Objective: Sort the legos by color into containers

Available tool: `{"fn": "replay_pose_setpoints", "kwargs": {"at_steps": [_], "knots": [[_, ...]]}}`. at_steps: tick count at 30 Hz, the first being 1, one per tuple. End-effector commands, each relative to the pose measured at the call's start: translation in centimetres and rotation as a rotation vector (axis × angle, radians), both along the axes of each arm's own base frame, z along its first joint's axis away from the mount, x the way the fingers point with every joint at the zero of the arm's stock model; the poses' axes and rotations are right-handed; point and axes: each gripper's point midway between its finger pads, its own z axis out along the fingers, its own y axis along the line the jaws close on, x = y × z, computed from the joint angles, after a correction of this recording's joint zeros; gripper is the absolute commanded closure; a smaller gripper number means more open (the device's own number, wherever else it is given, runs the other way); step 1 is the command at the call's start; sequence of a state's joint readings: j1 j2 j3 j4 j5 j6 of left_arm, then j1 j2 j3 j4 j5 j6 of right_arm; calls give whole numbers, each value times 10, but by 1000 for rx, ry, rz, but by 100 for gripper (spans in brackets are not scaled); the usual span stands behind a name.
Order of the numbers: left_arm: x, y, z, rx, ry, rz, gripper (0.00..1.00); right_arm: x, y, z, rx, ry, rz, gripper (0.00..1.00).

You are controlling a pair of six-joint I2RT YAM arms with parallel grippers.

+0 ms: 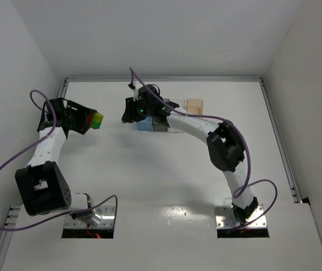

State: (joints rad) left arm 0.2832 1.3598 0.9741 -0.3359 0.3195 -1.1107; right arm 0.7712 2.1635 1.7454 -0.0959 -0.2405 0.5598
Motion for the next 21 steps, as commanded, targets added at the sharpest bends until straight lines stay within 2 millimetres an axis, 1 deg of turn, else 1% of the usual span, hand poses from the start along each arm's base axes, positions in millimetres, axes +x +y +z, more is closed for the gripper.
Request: {"fn": "replay_pose_setpoints", "kwargs": {"at_steps": [1, 2, 3, 4, 5, 6, 7, 8, 9, 10, 12, 13, 14, 15, 16, 17, 18, 20, 21], "knots": [[1, 4, 22, 35, -73, 8, 100, 65, -35, 42, -106, -259, -206, 100], [1, 4, 21, 42, -74, 2, 100, 81, -53, 42, -159, -299, -290, 100], [1, 4, 21, 42, -74, 2, 100, 85, -57, 36, -178, -299, -312, 100], [1, 4, 21, 42, -74, 2, 100, 92, -63, 41, -183, -315, -330, 99], [2, 4, 17, 39, -62, 2, 100, 97, -68, 34, -192, -307, -339, 96], [2, 4, 17, 38, -62, 2, 100, 98, -68, 26, -203, -298, -337, 96], [2, 3, 14, 30, -55, -5, 100, 100, -68, 28, -206, -312, -342, 94], [2, 3, 14, 37, -56, -11, 100, 101, -68, 18, -218, -302, -339, 94], [2, 3, 14, 38, -56, -11, 100, 104, -68, 9, -231, -297, -346, 91], [3, 3, 18, 40, -64, -11, 100, 108, -72, 3, -241, -290, -353, 91], [3, 3, 17, 47, -65, -16, 100, 112, -71, -2, -248, -290, -362, 88], [3, 2, 18, 42, -67, -23, 100, 112, -71, -13, -261, -280, -359, 87], [4, 2, 15, 39, -58, -23, 100, 116, -75, -15, -269, -273, -366, 86], [4, 2, 15, 39, -58, -23, 100, 118, -74, -9, -259, -281, -369, 83], [4, 2, 15, 39, -58, -23, 100, 118, -73, -18, -269, -273, -366, 75], [4, 2, 15, 39, -58, -23, 100, 118, -73, -18, -269, -273, -366, 70], [4, 2, 15, 39, -58, -23, 100, 118, -73, -18, -263, -267, -371, 57], [6, 3, 15, 39, -58, -23, 100, 119, -75, -17, -268, -270, -380, 47], [6, 3, 15, 39, -58, -23, 100, 120, -76, -17, -273, -273, -389, 40]]}}
